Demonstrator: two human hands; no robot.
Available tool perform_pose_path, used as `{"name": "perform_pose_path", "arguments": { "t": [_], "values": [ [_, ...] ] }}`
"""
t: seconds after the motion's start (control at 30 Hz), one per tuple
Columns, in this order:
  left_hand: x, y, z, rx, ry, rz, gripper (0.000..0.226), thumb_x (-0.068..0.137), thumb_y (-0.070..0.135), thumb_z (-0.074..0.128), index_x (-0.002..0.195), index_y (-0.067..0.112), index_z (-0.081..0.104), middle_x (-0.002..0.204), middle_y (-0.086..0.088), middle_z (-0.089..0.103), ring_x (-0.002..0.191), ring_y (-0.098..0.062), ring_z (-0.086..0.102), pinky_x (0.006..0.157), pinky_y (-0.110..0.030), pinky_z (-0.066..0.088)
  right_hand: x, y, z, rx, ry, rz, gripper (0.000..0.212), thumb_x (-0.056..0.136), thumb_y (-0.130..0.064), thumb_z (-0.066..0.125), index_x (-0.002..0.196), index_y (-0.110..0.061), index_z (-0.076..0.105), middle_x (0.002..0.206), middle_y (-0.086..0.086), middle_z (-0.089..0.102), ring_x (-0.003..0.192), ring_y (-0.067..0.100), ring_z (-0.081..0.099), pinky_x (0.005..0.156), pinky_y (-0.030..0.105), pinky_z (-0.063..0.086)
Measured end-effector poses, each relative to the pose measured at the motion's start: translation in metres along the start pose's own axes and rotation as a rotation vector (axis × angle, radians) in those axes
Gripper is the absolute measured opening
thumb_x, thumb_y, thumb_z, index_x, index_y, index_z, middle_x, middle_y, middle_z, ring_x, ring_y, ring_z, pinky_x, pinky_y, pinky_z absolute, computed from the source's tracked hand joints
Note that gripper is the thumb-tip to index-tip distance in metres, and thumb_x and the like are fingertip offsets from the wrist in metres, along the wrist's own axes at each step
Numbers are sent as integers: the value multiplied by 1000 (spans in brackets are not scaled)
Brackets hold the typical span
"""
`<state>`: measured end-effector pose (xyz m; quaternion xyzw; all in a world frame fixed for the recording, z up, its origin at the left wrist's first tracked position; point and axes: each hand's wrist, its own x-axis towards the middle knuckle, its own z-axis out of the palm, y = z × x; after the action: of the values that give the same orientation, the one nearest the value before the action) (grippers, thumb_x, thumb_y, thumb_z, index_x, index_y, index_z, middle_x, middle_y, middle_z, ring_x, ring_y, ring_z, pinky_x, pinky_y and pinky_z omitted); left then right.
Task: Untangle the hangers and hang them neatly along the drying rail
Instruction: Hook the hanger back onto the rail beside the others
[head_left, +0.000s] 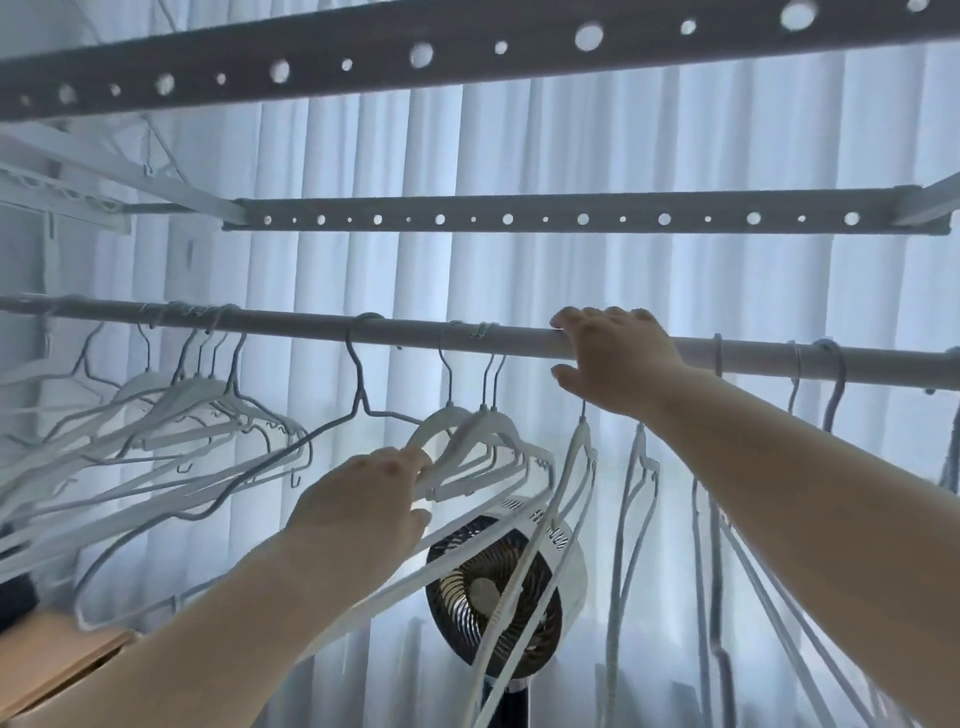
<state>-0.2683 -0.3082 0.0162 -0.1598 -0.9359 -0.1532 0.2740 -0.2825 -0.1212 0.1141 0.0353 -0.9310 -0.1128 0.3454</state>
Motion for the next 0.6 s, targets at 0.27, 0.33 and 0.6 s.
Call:
{"name": "perform_pose_path", "arguments": {
  "t": [0.27, 0.33, 0.6],
  "values": [
    [7, -10, 11, 163, -16, 18, 22, 91, 14, 42, 109, 17, 53, 109, -1, 55, 98, -24, 60, 77, -29, 45, -8, 10, 1, -13, 4, 71, 37, 89, -11, 45, 126, -13, 43, 122, 8, 53, 113, 28, 49, 94, 34, 35],
    [9, -10, 14, 209, -29, 21, 21, 91, 13, 41, 109, 15, 53, 108, -4, 57, 99, -26, 60, 77, -30, 45, -10, 13, 0, -7, 7, 75, 38, 89, -8, 44, 126, -13, 43, 122, 8, 53, 113, 28, 49, 94, 34, 35],
    [14, -25, 17, 283, -40, -11, 21, 92, 11, 42, 110, 14, 52, 107, -6, 64, 100, -26, 61, 73, -28, 42, -15, 18, 0, -8, -32, 59, 42, 90, -15, 46, 131, -14, 38, 126, 7, 50, 116, 26, 45, 99, 32, 31]
  ]
}}
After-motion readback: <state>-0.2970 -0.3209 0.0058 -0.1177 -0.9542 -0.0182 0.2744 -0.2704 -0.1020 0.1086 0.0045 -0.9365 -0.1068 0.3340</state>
